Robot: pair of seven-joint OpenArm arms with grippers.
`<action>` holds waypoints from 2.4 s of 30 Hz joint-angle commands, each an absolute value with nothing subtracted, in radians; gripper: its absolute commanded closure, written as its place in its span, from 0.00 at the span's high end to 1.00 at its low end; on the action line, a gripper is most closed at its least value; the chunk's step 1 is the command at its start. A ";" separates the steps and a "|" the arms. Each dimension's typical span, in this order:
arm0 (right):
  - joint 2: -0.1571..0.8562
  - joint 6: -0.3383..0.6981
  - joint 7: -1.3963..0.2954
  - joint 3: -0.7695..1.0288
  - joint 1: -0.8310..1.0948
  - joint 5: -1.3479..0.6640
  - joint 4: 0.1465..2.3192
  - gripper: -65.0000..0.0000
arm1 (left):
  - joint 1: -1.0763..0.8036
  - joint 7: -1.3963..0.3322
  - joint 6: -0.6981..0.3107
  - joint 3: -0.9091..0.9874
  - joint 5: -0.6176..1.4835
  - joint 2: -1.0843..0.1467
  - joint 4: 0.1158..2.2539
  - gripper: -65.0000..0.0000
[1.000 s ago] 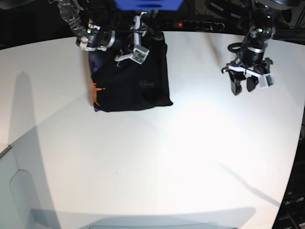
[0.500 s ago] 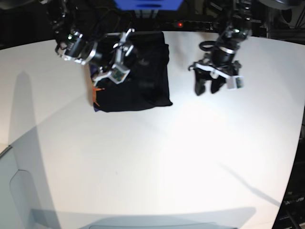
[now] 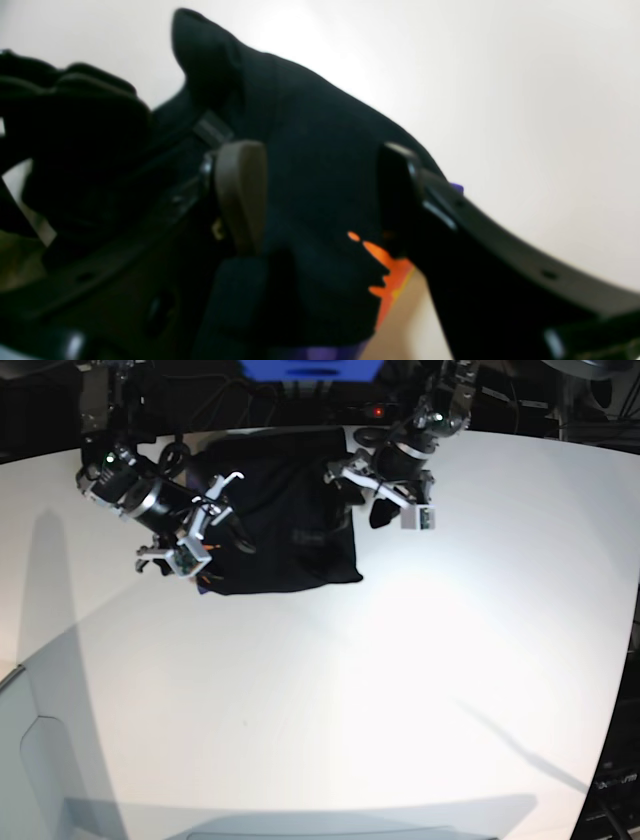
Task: Fold the T-shirt properly
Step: 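Grasp the shirt edge with the left gripper and drag it toward the right gripper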
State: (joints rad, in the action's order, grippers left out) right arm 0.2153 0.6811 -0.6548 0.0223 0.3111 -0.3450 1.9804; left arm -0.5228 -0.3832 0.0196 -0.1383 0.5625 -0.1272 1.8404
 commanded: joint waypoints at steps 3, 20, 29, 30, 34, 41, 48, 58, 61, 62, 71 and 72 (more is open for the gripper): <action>0.219 0.698 -0.630 0.056 0.309 -0.361 1.994 0.55 | -0.522 -0.361 0.005 -0.140 0.570 -0.120 1.824 0.71; 0.134 0.698 -0.631 0.288 0.269 -0.360 1.994 0.55 | -0.403 -0.371 -0.002 -0.188 0.559 -0.101 1.623 0.01; 0.133 0.698 -0.631 0.332 0.236 -0.357 1.994 0.55 | -0.093 -0.602 -0.004 -0.441 0.558 -0.303 1.606 0.00; 0.133 0.698 -0.631 0.332 0.236 -0.357 1.994 0.55 | -0.044 -0.622 -0.004 -0.489 0.558 -0.321 1.593 0.00; 0.130 0.698 -0.631 0.348 0.236 -0.357 1.992 0.55 | 0.191 -0.677 -0.005 -0.688 0.558 -0.358 1.503 0.00; 0.101 0.698 -0.631 0.429 0.236 -0.355 1.968 0.55 | 0.512 -0.591 -0.005 -1.023 0.558 -0.285 1.288 0.00; 0.084 0.698 -0.631 0.501 0.240 -0.355 1.920 0.55 | 0.740 -0.440 -0.007 -1.353 0.558 -0.125 1.052 0.00; 0.064 0.698 -0.631 0.552 0.245 -0.355 1.917 0.55 | 0.848 -0.469 0.001 -1.484 0.558 -0.044 1.010 0.35; 0.064 0.698 -0.631 0.552 0.243 -0.355 1.917 0.55 | 0.863 -0.481 -0.004 -1.478 0.521 -0.044 1.029 0.55; 0.064 0.698 -0.631 0.553 0.243 -0.355 1.917 0.55 | 0.863 -0.483 -0.004 -1.465 0.503 -0.048 1.044 0.58; 0.065 0.698 -0.631 0.553 0.239 -0.354 1.916 0.55 | 0.788 -0.608 -0.004 -1.096 0.361 -0.139 1.303 0.59; 0.067 0.698 -0.631 0.553 0.237 -0.354 1.916 0.55 | 0.759 -0.636 -0.004 -1.041 0.348 -0.162 1.351 0.59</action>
